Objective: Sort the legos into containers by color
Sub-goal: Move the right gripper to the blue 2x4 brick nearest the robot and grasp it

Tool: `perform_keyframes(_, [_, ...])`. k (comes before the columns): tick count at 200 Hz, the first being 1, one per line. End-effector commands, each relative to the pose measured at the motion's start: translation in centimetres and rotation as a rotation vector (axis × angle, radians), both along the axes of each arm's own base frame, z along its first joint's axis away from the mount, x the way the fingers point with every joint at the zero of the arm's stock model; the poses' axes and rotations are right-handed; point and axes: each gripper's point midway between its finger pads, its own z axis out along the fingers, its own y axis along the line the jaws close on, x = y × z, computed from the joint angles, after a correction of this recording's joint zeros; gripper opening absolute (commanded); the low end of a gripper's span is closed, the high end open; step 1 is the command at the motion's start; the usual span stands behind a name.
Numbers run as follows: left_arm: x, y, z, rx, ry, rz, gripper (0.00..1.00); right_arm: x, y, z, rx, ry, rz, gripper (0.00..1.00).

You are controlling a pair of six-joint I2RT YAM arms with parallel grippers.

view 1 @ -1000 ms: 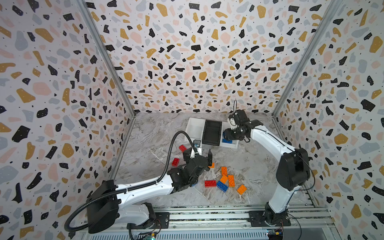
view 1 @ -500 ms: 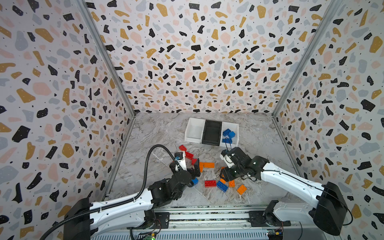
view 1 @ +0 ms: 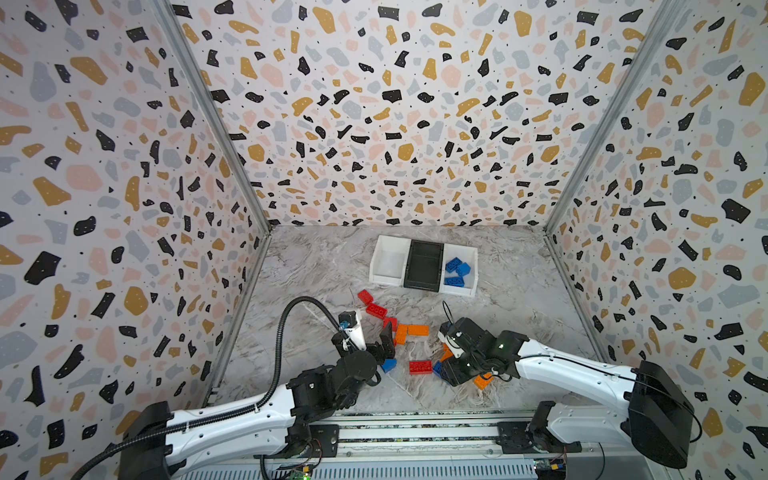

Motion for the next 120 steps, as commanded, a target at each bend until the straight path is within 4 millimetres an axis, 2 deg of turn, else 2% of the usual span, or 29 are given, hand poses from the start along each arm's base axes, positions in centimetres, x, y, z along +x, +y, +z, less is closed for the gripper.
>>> perform_keyframes(1, [0.0,0.8,0.0,-0.011,-0.014,0.038,1.00,0.4,-0.3,-0.7,-0.030,-0.014,-0.017,0.56])
perform_keyframes(82, [0.0,0.9,0.4,0.020,-0.014,0.032,1.00,1.0,0.4,-3.2,-0.072,0.015,-0.018,0.54])
perform_keyframes(107, [-0.2,0.9,0.1,0.029,-0.004,0.027,1.00,1.3,0.4,-3.5,-0.084,0.013,-0.027,0.50])
perform_keyframes(120, [-0.2,0.9,-0.1,0.030,0.003,0.022,1.00,1.3,0.4,-3.6,-0.091,0.016,-0.030,0.43])
